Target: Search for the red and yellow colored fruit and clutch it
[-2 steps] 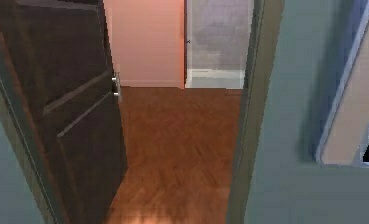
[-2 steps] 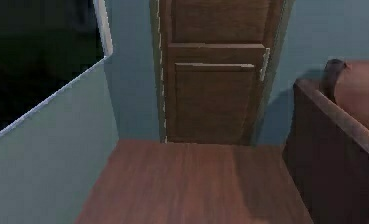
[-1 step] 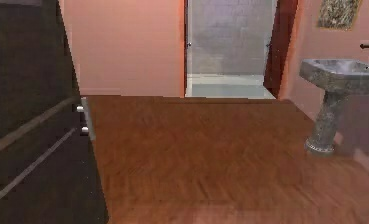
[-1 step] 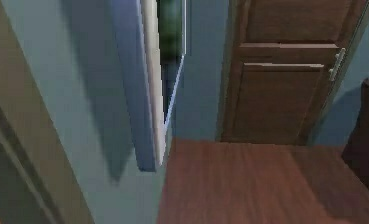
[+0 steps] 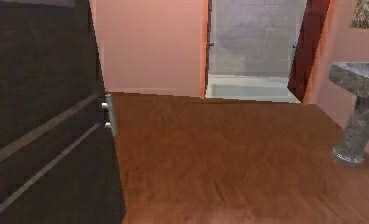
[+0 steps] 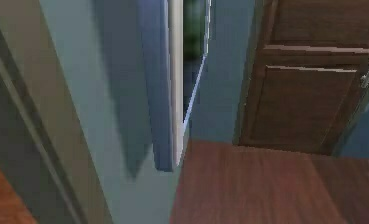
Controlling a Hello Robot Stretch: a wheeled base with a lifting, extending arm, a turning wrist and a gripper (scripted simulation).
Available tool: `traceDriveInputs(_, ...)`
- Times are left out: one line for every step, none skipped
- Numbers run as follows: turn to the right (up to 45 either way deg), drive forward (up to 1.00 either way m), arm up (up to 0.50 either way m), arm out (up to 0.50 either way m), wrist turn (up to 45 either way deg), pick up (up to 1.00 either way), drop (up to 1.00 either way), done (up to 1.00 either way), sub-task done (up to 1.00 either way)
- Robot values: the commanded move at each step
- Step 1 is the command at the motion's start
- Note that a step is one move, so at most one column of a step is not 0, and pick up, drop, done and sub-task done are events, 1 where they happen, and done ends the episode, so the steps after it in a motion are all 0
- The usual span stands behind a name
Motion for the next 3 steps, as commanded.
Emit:
traceDriveInputs(0.0, 1.0, 0.0, 0.0, 0.0, 0.0, 0.0, 0.0, 0.0)
traceDriveInputs(-9.0, 0.0, 0.0, 0.0, 0.0, 0.0, 0.0, 0.0, 0.0)
traceDriveInputs(0.0, 0.3, 0.0, 0.0, 0.0, 0.0, 0.0, 0.0, 0.0)
